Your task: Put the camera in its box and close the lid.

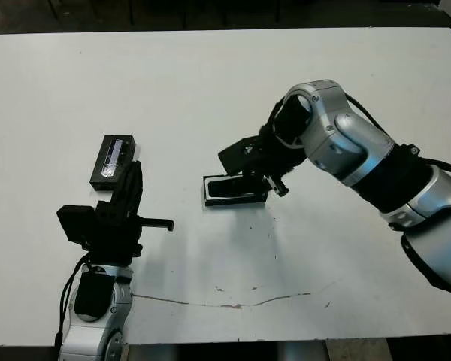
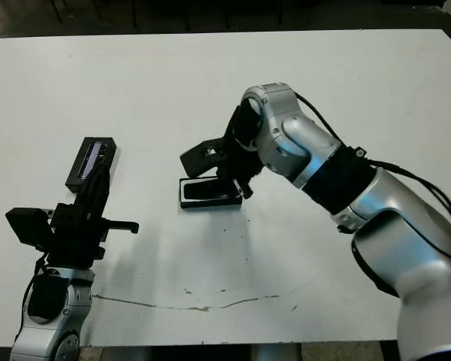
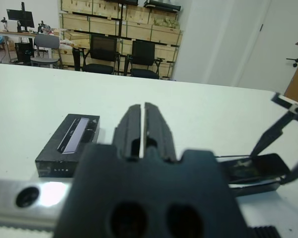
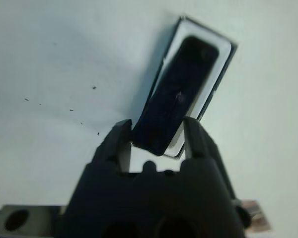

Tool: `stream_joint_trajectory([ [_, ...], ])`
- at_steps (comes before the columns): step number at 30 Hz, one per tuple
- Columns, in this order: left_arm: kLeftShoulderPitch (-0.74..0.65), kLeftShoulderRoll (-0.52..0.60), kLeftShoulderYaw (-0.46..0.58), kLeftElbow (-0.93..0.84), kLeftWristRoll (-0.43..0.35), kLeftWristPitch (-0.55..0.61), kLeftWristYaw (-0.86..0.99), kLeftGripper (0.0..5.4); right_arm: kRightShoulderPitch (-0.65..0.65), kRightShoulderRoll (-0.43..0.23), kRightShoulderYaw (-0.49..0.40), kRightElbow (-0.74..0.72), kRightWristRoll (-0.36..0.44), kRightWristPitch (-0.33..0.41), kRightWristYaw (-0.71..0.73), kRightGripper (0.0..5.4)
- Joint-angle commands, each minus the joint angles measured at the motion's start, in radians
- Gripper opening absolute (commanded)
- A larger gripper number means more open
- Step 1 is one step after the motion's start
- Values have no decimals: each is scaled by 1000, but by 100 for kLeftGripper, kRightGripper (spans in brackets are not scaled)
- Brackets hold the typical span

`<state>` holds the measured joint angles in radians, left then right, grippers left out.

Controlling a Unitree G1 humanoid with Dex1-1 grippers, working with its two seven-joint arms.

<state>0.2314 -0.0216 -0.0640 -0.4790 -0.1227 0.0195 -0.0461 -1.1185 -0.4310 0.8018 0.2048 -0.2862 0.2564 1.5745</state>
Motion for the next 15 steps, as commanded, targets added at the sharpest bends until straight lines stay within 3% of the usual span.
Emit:
stream_joint_trajectory([
  [1, 7, 7, 2, 12, 5, 7, -2, 0, 29, 1, -13, 2, 32, -27, 38, 253],
  [15, 0, 9, 3, 7, 7, 24, -3, 0, -20, -23, -127, 3, 6, 7, -17, 487],
])
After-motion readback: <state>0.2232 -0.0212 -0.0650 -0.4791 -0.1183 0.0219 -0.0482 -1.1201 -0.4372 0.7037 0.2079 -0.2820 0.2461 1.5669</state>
